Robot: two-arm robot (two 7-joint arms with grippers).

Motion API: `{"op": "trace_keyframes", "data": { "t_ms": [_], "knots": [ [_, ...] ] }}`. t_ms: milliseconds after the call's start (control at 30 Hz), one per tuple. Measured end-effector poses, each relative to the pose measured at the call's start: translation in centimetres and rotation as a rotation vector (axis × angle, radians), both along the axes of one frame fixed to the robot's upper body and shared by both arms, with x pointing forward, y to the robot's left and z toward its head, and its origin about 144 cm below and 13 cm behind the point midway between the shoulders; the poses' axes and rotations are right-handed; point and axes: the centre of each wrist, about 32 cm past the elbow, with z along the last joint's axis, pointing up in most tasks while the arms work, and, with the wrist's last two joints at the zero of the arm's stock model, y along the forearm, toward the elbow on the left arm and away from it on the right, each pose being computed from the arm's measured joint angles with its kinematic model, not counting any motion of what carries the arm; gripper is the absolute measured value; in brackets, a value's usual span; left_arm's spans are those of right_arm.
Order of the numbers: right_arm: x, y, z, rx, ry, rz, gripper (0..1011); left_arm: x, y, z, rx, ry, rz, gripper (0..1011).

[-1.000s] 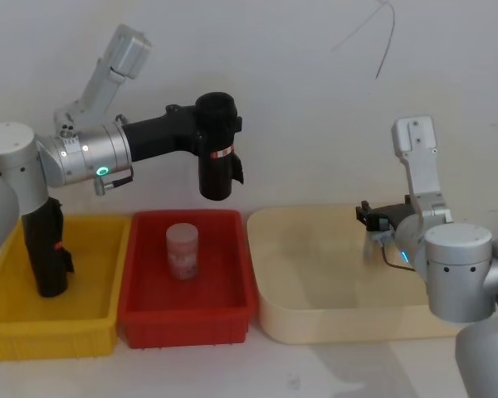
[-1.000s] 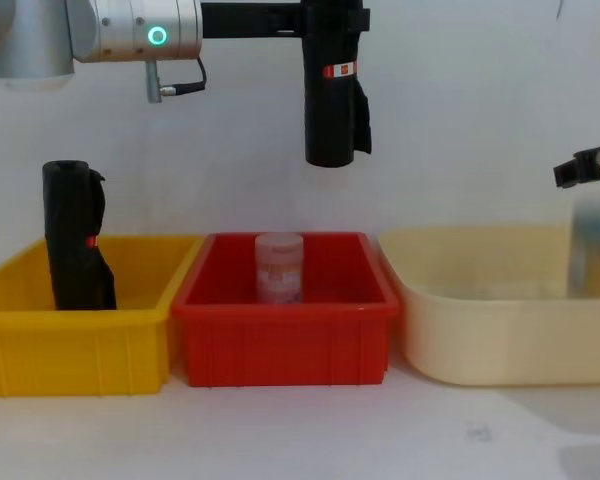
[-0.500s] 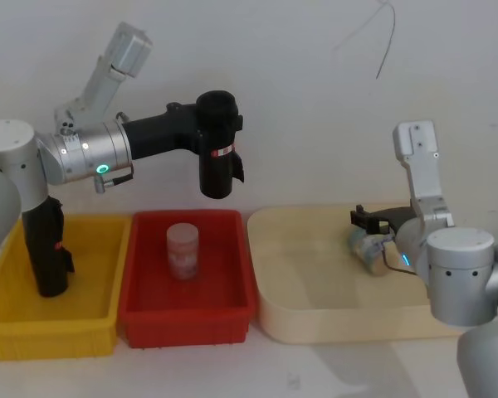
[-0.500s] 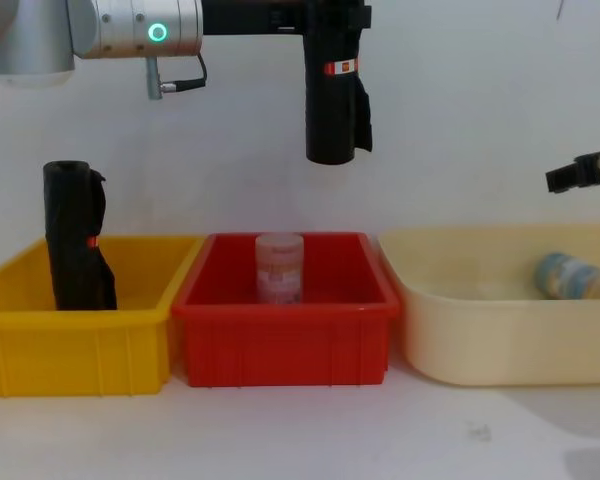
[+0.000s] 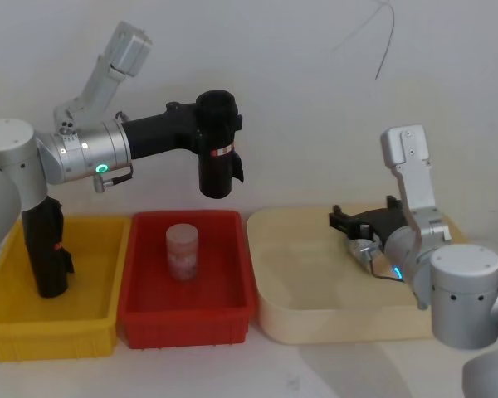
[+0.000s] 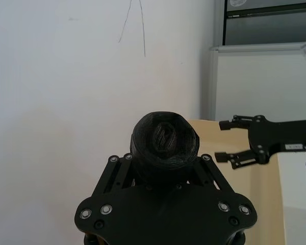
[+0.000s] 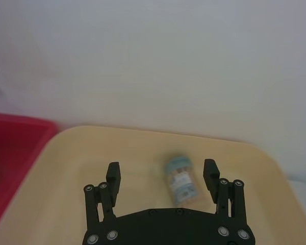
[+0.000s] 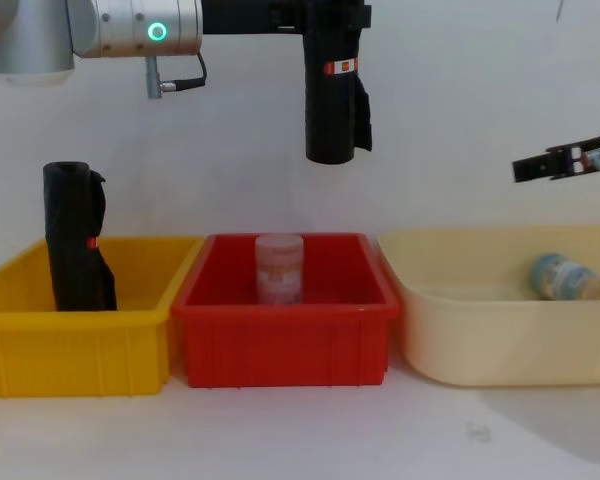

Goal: Pick up the garbage bag with the one hand and transfer it to the other hand.

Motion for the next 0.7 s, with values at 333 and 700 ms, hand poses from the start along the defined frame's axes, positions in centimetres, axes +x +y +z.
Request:
{"op": "trace_keyframes", "data": {
  "t_ms": [333,700],
  "knots": [
    [-1.3,1.1,-0.7,0.048,-0.031,0.138,1000,0.0,0.0,0.0,0.0,0.0,0.0,376],
    [-1.6,4.4,-1.6,0.118,-0.065,0.309,1000,0.0,0.0,0.0,0.0,-0.001,0.0,376]
  ]
}}
